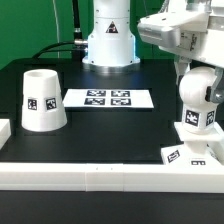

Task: Assemble lamp

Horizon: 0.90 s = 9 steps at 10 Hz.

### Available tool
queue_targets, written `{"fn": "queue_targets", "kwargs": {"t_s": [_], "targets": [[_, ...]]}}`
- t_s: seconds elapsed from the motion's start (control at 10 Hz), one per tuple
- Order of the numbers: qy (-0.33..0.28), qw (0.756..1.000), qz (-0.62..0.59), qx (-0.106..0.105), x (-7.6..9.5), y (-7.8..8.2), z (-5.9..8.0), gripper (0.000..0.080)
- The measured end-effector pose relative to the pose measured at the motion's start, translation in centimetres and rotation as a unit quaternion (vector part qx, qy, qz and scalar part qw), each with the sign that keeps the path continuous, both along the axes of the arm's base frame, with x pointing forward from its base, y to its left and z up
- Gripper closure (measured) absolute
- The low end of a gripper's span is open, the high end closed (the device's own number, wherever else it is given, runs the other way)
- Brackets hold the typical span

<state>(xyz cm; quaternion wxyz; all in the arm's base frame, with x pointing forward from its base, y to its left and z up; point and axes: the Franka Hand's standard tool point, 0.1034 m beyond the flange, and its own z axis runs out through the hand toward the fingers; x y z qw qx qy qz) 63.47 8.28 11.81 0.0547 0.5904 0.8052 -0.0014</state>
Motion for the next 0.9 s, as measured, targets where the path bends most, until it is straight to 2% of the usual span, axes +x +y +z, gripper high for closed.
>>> {"fn": "queue_targets", "kwargs": {"t_s": [0.3,0.5,0.8,0.9], "targets": [[-0.001,1.0,-0.028,0.003,-0.02,-0.04,-0.01,0.0224],[-0.004,0.99,-0.137,0.011,-0.18,-0.09,-0.06,0.0223],[-0.01,0.955,-0.295,0.022,-0.45,0.24,-0.14,0.0223],[-0.013,0.928,-0.37,0.026,-0.53,0.41,-0.15,0.0222]]}}
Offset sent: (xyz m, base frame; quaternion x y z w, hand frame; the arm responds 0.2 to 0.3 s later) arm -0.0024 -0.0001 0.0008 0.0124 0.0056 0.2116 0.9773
